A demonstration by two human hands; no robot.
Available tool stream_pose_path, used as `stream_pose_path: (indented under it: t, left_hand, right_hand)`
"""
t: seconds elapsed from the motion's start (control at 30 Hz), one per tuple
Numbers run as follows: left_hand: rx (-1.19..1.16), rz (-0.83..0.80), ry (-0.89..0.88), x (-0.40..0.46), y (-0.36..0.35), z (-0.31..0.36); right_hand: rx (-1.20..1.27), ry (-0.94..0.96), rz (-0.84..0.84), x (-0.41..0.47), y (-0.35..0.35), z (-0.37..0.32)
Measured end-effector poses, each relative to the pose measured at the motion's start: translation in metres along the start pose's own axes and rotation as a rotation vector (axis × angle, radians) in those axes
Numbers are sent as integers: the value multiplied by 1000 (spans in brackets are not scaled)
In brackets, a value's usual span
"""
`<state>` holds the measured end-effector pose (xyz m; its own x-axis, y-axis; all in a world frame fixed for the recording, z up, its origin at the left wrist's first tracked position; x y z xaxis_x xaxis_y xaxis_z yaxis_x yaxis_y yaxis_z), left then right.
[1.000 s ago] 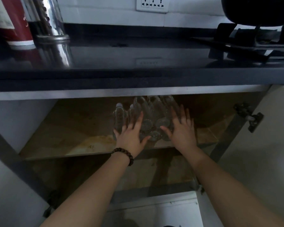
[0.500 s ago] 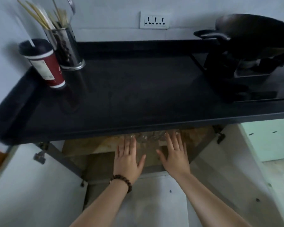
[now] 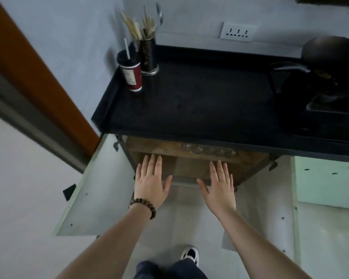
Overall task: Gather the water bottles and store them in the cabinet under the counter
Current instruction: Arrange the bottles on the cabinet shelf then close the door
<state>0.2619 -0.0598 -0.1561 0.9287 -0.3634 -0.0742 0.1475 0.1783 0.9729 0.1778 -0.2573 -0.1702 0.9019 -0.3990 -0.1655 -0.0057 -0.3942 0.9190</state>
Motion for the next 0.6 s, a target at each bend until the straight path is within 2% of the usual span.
stream_pose_path:
  t: [0.2, 0.47, 0.6]
  left_hand:
    - [8, -60, 185, -57, 4, -84]
    - [85, -133, 378, -111, 0, -216]
    - [-48, -213, 414, -118, -16, -252]
  right_hand:
    - [-38, 93, -21, -22, -20, -58]
    - [-73, 94, -49, -67, -65, -116]
    - [-95, 89, -64, -84, -83, -132]
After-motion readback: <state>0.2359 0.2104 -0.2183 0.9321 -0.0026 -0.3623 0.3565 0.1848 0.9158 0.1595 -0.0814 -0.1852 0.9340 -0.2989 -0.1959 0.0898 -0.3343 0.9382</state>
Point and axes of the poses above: each hand's wrist, its own x-axis towards the middle knuckle, its own y-axis out of the back of the hand, z = x × y, the point moved 8 cm from there along x, towards the middle knuckle, and after that the axes turned 1 degree about x, right-handed, at the moved point
